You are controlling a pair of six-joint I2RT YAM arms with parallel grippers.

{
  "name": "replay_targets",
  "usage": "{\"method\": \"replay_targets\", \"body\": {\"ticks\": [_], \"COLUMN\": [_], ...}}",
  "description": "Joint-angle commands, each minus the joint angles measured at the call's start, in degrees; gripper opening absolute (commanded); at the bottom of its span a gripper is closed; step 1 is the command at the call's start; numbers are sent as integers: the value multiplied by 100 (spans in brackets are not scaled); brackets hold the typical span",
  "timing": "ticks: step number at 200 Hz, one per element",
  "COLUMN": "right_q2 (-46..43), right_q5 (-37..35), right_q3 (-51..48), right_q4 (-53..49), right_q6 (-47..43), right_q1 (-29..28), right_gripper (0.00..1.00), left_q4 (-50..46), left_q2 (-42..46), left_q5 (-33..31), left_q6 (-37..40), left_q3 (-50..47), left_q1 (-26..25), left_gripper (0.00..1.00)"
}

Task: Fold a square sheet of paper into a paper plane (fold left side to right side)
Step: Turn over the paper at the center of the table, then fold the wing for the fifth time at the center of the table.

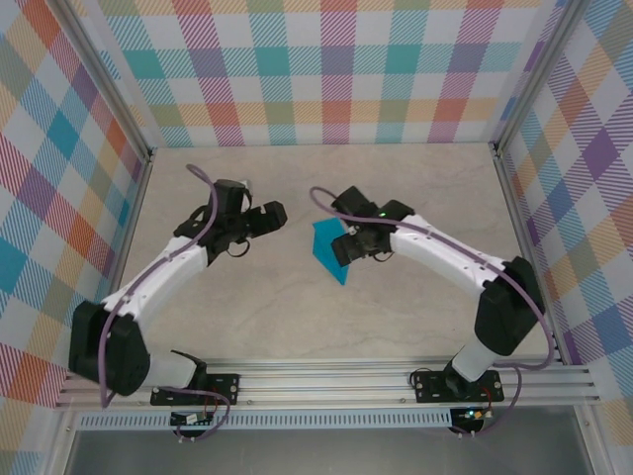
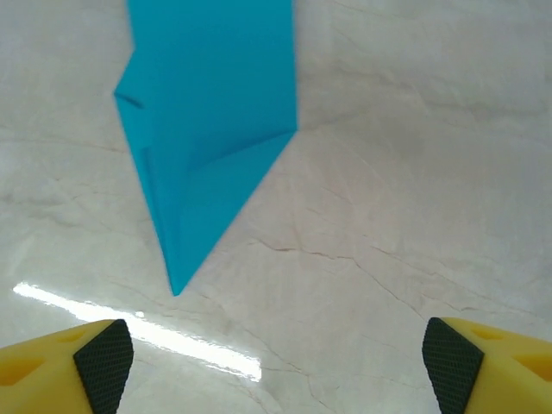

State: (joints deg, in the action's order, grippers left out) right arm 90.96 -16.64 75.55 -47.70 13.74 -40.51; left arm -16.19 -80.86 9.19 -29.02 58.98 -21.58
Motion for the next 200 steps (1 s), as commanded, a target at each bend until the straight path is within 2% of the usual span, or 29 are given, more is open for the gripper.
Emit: {"method": "replay_targets", "body": {"ticks": [1, 46, 86, 121, 152, 180, 200], "right_q2": [-458, -875, -887, -879, -794, -575, -333], "right_q5": [1255, 2816, 3337, 3534, 4131, 4995, 5562], "right_q3": [-641, -1498, -1881, -2011, -2198, -2314, -2350], "right_q4": [1034, 2278, 2581, 2633, 3005, 3540, 3992], "right_q6": [248, 788, 958, 855, 884, 944, 1074], "right_q1": [545, 1524, 1818, 1891, 2096, 2320, 2424], "right_gripper": [100, 100, 100, 100, 100, 87, 74], "left_q4": [871, 1534, 1623, 1922, 1916, 2062, 2094], "left_q2": [-829, -2535, -3454, -3866, -3859, -3796, -3734], "left_q5": [1362, 2128, 2278, 2517, 2630, 2988, 3351], "left_q6": [-447, -733, -801, -959, -739, -470, -204], "left_q3": [118, 750, 1262, 1418, 1405, 1297, 1252], "left_q1": [-153, -470, -539, -549, -543, -533, -540], "left_gripper": [86, 77, 70, 47, 28, 11, 7]}}
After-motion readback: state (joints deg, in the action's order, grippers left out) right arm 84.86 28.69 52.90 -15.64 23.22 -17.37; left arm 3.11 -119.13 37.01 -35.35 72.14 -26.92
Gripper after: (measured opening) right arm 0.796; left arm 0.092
